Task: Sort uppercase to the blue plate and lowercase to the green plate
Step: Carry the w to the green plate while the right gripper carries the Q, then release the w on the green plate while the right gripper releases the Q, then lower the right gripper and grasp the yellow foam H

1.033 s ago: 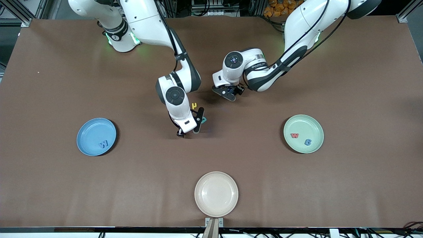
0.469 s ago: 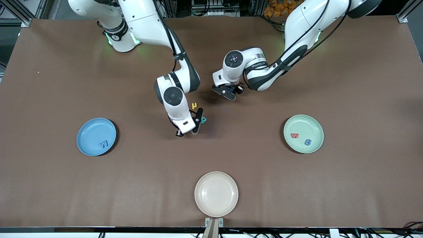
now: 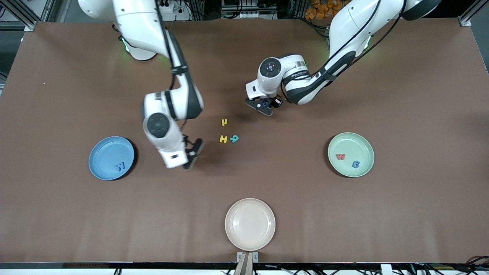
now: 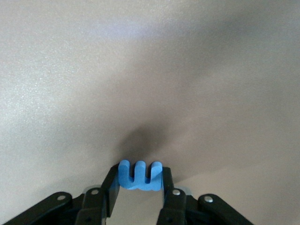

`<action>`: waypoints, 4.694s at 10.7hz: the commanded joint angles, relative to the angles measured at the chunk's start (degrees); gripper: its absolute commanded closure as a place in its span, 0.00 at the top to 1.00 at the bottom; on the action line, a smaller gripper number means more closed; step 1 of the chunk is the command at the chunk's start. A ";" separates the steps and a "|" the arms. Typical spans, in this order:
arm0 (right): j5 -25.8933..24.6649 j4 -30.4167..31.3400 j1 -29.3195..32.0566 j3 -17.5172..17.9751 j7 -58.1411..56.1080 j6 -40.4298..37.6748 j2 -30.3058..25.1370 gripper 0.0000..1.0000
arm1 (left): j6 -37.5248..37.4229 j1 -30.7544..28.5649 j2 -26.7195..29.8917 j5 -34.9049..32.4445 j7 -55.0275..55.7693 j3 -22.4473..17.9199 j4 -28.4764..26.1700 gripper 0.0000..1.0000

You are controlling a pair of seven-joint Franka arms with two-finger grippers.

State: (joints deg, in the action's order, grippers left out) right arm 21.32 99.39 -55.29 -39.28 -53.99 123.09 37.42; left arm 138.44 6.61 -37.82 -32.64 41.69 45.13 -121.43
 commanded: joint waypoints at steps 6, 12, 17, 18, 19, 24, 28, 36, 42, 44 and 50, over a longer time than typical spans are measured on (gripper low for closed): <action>0.74 1.69 12.64 -10.56 -3.22 -13.22 -0.86 0.00 | -0.19 -6.51 6.78 -1.11 1.47 1.09 -0.65 0.27; 0.91 0.81 19.33 -6.96 -2.87 -9.54 0.11 1.00 | -5.80 -19.95 12.77 -1.02 -7.72 1.72 1.54 0.27; 1.00 -0.76 16.10 -3.62 5.98 -10.15 -0.33 1.00 | -7.13 -23.66 13.74 0.90 -31.55 -11.00 3.83 0.27; 1.26 -2.25 15.74 -1.96 6.09 -10.15 -0.33 1.00 | -7.13 -23.66 13.47 2.05 -32.62 -12.94 3.22 0.28; 2.74 -4.27 15.83 0.75 6.18 -10.15 -0.24 1.00 | -7.13 -23.66 13.30 2.14 -34.03 -15.22 3.21 0.29; 5.75 -7.72 14.08 11.15 23.01 -8.65 -0.07 1.00 | -7.13 -23.14 12.50 2.50 -34.66 -19.02 3.83 0.82; 4.78 -7.28 6.35 10.98 46.10 -8.30 -0.59 1.00 | -10.53 -22.61 13.03 6.00 -34.57 -18.68 7.68 1.00; -6.71 0.98 2.56 21.42 84.46 6.80 -2.79 1.00 | -28.31 -20.24 16.97 15.40 -40.96 -17.36 20.97 1.00; -10.07 5.38 2.91 24.34 91.33 14.02 -2.00 1.00 | -32.08 -18.75 20.50 17.52 -42.91 -14.99 21.06 1.00; -10.16 5.47 2.73 24.95 92.92 15.24 -1.21 1.00 | -32.62 -18.65 21.38 19.36 -43.01 -14.37 21.23 1.00; -12.18 5.47 2.82 25.39 95.30 17.36 0.37 1.00 | -32.62 -18.57 21.29 19.46 -43.01 -14.46 21.85 1.00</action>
State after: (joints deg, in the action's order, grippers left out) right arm 10.77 104.26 -52.97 -14.47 39.68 139.47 37.96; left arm 106.89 -11.85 -17.54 -14.90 0.64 30.90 -99.66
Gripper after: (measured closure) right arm 0.000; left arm 0.000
